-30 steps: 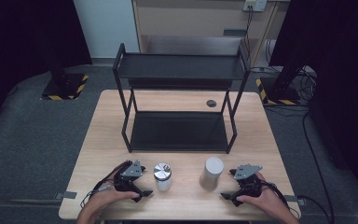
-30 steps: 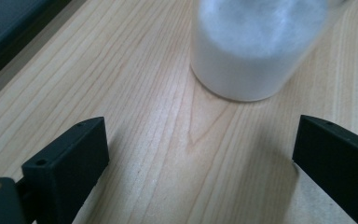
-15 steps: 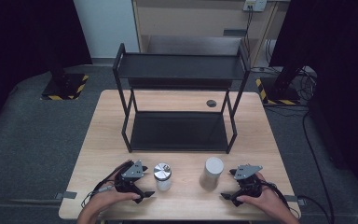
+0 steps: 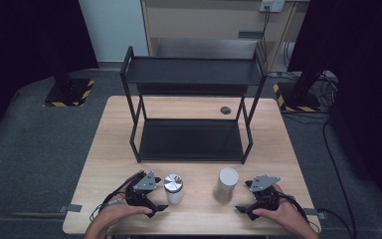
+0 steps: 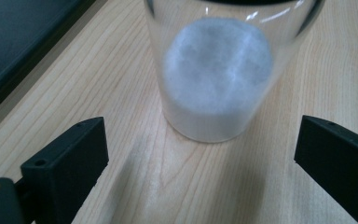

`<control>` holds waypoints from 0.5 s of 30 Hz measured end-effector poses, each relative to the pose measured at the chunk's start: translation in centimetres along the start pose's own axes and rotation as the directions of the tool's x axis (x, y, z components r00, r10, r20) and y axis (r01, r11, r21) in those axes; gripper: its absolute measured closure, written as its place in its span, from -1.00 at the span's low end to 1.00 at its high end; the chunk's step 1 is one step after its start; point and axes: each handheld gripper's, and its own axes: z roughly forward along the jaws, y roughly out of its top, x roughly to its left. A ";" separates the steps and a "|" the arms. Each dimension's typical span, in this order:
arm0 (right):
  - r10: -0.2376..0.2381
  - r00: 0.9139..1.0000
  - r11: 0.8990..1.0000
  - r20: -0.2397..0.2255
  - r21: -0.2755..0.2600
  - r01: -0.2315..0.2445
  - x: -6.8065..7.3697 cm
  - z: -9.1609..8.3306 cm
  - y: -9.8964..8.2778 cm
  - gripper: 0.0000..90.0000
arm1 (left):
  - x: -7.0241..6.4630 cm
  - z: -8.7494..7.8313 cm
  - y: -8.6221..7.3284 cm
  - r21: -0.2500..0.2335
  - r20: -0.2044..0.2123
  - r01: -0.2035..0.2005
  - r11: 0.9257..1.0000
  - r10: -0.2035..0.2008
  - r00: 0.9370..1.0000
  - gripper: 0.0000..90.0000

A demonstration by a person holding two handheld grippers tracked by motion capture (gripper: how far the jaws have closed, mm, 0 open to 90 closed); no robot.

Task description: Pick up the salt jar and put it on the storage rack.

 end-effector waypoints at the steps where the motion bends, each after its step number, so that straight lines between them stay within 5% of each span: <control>1: 0.000 1.000 1.000 0.000 0.000 0.000 0.0 0.0 0.0 -0.97 | 0.0 0.0 0.1 0.001 0.000 -0.005 1.000 0.005 1.000 -0.96; 15: 0.000 1.000 1.000 0.000 0.000 0.000 0.0 0.0 0.0 -0.97 | -0.3 1.1 0.6 -0.043 0.009 -0.014 0.999 0.014 1.000 -0.97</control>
